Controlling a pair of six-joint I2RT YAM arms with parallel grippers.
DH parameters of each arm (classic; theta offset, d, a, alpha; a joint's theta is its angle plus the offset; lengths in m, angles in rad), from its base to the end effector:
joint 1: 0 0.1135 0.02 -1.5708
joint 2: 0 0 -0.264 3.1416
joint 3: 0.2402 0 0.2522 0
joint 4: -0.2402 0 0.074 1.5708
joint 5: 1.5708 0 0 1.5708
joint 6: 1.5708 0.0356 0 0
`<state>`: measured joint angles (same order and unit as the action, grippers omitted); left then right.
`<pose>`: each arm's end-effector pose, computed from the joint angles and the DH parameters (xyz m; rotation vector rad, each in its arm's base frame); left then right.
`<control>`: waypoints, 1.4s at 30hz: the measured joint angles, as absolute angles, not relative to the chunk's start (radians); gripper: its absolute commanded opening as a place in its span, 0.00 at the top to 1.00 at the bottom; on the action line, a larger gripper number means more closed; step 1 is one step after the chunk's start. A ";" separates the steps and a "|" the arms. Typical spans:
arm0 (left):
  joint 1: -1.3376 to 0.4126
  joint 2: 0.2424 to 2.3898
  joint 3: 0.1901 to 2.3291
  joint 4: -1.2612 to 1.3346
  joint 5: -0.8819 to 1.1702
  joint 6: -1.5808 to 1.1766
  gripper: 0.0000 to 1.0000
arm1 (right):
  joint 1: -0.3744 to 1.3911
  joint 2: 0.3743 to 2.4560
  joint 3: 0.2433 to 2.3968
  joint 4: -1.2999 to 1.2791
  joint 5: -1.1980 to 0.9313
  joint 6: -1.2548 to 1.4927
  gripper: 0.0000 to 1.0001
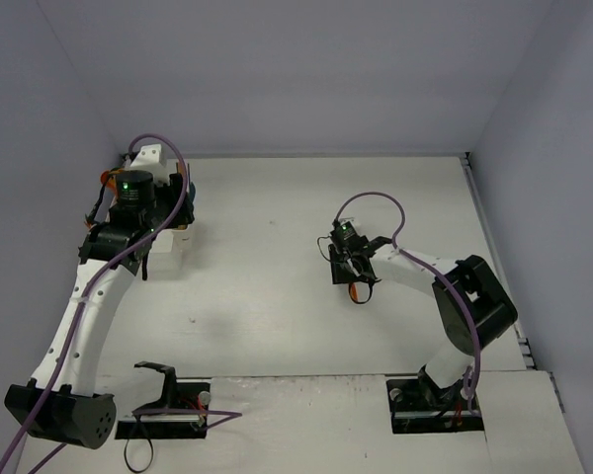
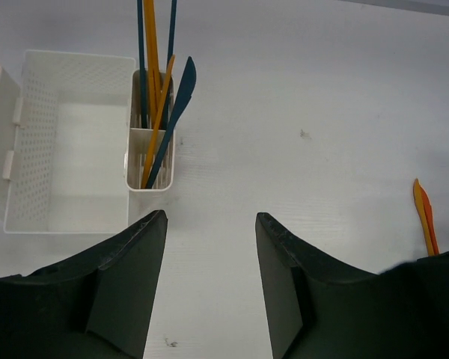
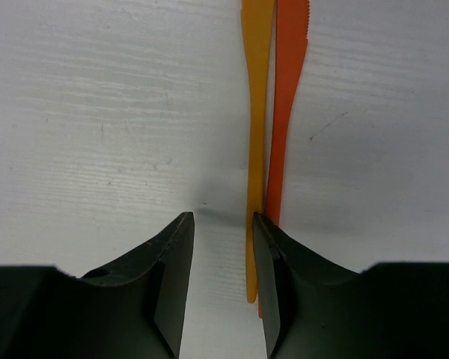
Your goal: Sort the eating utensils into containers
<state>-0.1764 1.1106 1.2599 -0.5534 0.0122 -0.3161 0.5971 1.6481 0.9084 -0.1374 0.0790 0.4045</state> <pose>0.2331 -0.0420 0.4027 -0.1309 1.9856 -0.3319 0.2760 0.1842 0.1717 -0.2028 2.4669 0.3437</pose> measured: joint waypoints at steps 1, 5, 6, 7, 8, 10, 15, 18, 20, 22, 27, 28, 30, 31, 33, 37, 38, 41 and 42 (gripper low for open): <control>-0.176 1.111 1.260 -0.557 0.020 -0.319 0.52 | 0.595 1.649 0.909 -0.137 0.081 0.406 0.66; -0.176 1.111 1.260 -0.565 0.035 -0.325 0.52 | 0.590 1.650 0.909 -0.137 0.089 0.411 0.67; -0.176 1.112 1.260 -0.566 0.037 -0.326 0.52 | 0.590 1.650 0.909 -0.137 0.091 0.412 0.67; -0.176 1.112 1.260 -0.566 0.038 -0.327 0.52 | 0.590 1.650 0.909 -0.137 0.092 0.412 0.67; -0.176 1.114 1.260 -0.566 0.041 -0.328 0.52 | 0.590 1.650 0.909 -0.137 0.093 0.412 0.67; -0.176 1.120 1.260 -0.566 0.046 -0.330 0.52 | 0.590 1.650 0.909 -0.137 0.094 0.411 0.67; -0.176 1.141 1.260 -0.571 0.055 -0.335 0.52 | 0.589 1.654 0.912 -0.137 0.093 0.411 0.70; -0.176 1.148 1.260 -0.572 0.056 -0.335 0.52 | 0.589 1.671 0.913 -0.134 0.094 0.410 0.73; -0.176 1.148 1.260 -0.572 0.058 -0.335 0.52 | 0.589 1.683 0.916 -0.129 0.093 0.406 0.75; -0.176 1.148 1.260 -0.573 0.062 -0.336 0.52 | 0.589 1.688 0.921 -0.123 0.090 0.402 0.80; -0.176 1.148 1.260 -0.575 0.088 -0.351 0.52 | 0.595 1.697 0.928 -0.116 0.084 0.394 0.99; -0.176 1.148 1.260 -0.576 0.094 -0.355 0.52 | 0.599 1.699 0.931 -0.116 0.083 0.393 1.00; -0.176 1.148 1.260 -0.579 0.115 -0.374 0.52 | 0.617 1.705 0.939 -0.116 0.080 0.396 1.00; -0.176 1.147 1.260 -0.579 0.127 -0.386 0.52 | 0.632 1.709 0.945 -0.117 0.077 0.396 1.00; -0.177 1.145 1.260 -0.579 0.154 -0.412 0.52 | 0.676 1.716 0.961 -0.119 0.068 0.399 1.00; -0.192 1.128 1.259 -0.579 0.205 -0.475 0.52 | 0.776 1.716 1.017 -0.133 0.049 0.400 1.00; -0.199 1.122 1.257 -0.579 0.214 -0.491 0.52 | 0.797 1.714 1.038 -0.132 0.044 0.400 1.00; -0.231 1.099 1.240 -0.575 0.236 -0.540 0.52 | 0.829 1.671 1.078 -0.112 0.031 0.400 1.00; -0.243 1.092 1.231 -0.569 0.242 -0.558 0.52 | 0.830 1.643 1.087 -0.104 0.021 0.399 1.00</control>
<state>-0.2432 1.0921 1.2309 -0.5695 0.2417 -0.5578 0.8299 1.6431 1.0868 -0.1040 0.0211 0.3994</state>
